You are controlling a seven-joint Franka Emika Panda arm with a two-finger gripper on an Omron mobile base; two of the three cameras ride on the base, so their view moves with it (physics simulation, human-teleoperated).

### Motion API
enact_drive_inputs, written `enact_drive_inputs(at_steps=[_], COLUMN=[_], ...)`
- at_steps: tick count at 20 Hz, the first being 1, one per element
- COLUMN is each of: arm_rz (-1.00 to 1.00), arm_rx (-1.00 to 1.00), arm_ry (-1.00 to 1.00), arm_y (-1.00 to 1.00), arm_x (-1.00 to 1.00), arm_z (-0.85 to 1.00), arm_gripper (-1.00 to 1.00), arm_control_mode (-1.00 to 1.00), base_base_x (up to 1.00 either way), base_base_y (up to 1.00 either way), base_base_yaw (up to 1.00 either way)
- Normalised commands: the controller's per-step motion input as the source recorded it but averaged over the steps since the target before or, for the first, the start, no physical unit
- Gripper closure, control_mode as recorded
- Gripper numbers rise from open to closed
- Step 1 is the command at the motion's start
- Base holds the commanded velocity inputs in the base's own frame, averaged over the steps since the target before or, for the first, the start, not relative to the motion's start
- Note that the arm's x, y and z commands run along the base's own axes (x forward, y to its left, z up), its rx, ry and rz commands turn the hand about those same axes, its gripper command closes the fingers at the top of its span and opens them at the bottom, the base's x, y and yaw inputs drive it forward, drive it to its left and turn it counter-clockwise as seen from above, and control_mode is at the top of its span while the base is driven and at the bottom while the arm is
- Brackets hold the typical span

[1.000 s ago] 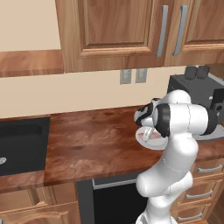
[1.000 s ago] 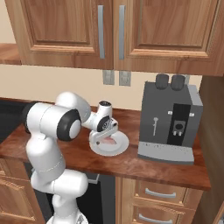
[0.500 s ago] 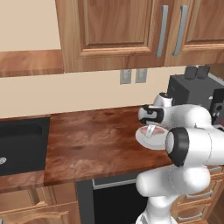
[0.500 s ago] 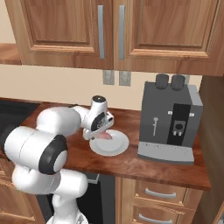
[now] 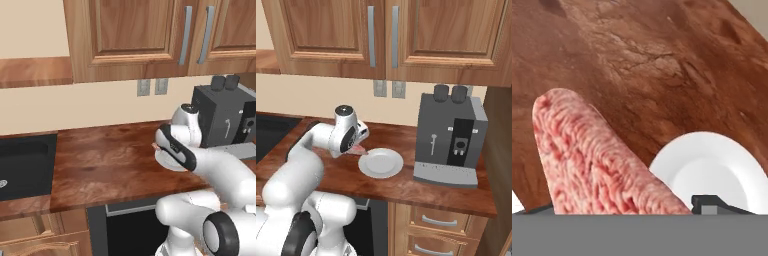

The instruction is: Place the steak on the counter behind the older steak on the same shelf of the fridge to maintain FIFO order. Close the fridge door when finished.

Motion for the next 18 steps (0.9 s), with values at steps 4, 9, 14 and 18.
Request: enact_drive_inputs(at_steps=[4, 9, 14, 18], arm_rz=[-0.01, -0.01, -0.01, 0.00], arm_rx=[0.00, 0.00, -0.01, 0.00], arm_ry=[-0.05, 0.01, -0.08, 0.00], arm_y=[0.23, 0.07, 0.06, 0.00], arm_x=[-0.54, -0.37, -0.33, 0.00], arm_z=[0.46, -0.01, -0.03, 0.00], arm_gripper=[1.00, 1.00, 1.00, 1.00], arm_control_mode=[-1.00, -1.00, 1.00, 1.00], base_base_x=[0.00, 0.00, -0.20, -0.98], base_base_y=[0.00, 0.00, 0.00, 0.05], base_base_yaw=[0.00, 0.00, -0.01, -0.19])
